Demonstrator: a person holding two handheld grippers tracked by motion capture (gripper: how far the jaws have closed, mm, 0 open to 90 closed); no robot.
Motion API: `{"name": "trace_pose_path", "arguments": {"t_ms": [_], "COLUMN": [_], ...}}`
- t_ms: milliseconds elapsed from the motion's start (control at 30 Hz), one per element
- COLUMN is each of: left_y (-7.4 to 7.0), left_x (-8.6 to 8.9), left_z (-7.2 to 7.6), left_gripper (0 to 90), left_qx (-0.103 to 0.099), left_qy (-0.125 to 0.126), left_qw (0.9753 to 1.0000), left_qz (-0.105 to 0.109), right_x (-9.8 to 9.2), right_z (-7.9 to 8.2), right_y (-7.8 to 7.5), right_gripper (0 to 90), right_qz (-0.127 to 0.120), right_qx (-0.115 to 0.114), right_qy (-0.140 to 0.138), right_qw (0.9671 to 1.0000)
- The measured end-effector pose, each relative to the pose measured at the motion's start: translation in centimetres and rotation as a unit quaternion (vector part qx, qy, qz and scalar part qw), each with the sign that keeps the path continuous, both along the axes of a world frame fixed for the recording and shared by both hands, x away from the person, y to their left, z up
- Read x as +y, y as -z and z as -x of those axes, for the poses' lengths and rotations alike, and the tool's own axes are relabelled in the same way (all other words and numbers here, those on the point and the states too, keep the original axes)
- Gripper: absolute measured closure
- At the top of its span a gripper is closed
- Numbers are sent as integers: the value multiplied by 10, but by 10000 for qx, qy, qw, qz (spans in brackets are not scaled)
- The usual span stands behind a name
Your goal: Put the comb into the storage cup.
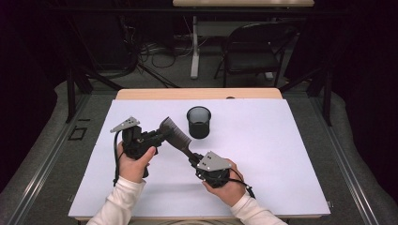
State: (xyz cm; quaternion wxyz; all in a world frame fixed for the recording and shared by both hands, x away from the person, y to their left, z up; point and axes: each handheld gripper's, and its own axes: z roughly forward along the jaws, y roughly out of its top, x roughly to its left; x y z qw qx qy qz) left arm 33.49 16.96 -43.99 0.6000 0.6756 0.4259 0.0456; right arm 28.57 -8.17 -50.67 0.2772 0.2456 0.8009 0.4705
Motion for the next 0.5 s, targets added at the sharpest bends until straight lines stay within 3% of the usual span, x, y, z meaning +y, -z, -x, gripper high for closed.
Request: {"name": "trace_pose_path", "arguments": {"t_ms": [433,500], "left_y": [1,1], "left_x": [0,1], "left_z": [0,-1], "left_gripper": [768,780], "left_qx": [150,293], "left_qy": [99,133], "left_qw": [9998,9992], "left_qz": [108,235], "right_x": [1,1], "right_z": [0,0], "right_y": [1,1], "right_gripper": [728,728], "right_qz": [-6,4], "right_qx": [14,20], "right_qy": [-16,-14], "right_qw": [10000,10000]}}
